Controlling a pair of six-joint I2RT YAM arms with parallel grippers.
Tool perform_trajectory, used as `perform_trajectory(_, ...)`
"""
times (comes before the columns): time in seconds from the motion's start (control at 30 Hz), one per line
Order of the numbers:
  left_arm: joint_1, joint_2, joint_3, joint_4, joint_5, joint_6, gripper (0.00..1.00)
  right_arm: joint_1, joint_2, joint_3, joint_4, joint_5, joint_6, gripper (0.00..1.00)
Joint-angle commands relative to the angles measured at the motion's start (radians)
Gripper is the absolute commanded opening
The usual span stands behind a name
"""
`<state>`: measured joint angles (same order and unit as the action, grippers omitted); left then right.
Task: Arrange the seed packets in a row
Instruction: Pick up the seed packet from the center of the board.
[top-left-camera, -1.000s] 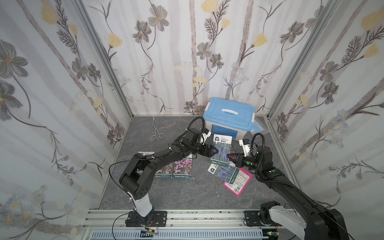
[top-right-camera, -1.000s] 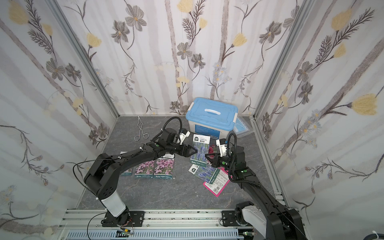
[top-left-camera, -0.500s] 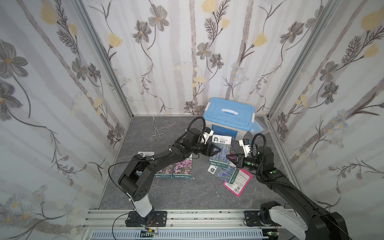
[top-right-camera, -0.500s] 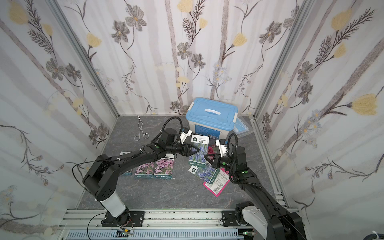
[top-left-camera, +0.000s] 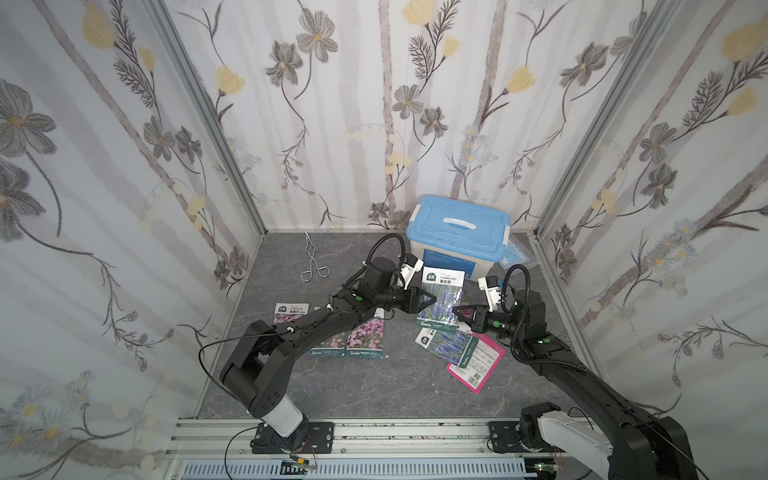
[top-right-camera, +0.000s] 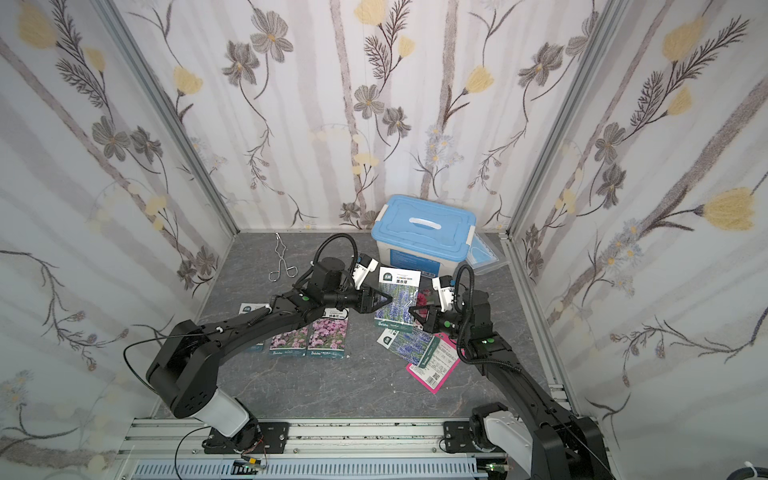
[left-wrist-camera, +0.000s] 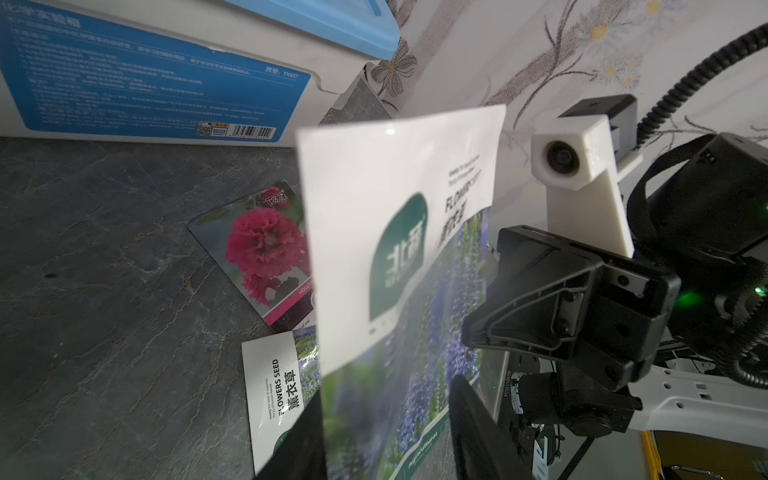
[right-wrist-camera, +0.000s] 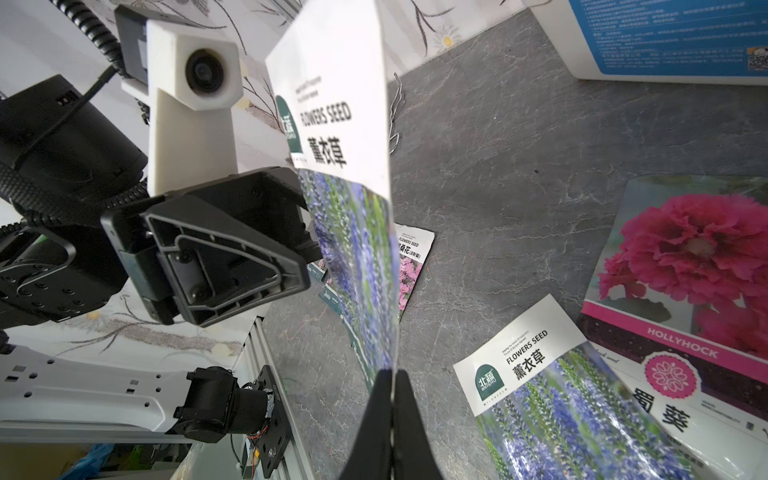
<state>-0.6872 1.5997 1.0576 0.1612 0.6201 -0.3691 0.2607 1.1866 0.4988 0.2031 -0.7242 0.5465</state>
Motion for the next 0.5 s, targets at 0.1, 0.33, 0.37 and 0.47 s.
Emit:
perform_trajectory(0.1,-0.005,-0.027,-0.017,0.005,-0.007,0.018,0.42,0.001,0.038,0.027,0.052,0.053,0.006,0.0)
perform_trajectory(0.33,-0.003,-0.028,-0.007,-0.017,-0.023,0.033,0.2,0.004,0.091,0.055,0.039,0.096,-0.011,0.0)
perform_trajectory(0.37,-0.003,-0.024,-0.002,-0.018,-0.026,0.034,0.16,0.007,0.095,0.058,0.035,0.101,-0.014,0.0)
perform_trajectory(0.47,-0.004,-0.003,0.015,-0.019,-0.025,0.03,0.07,0.021,0.101,0.071,0.016,0.122,-0.028,0.0)
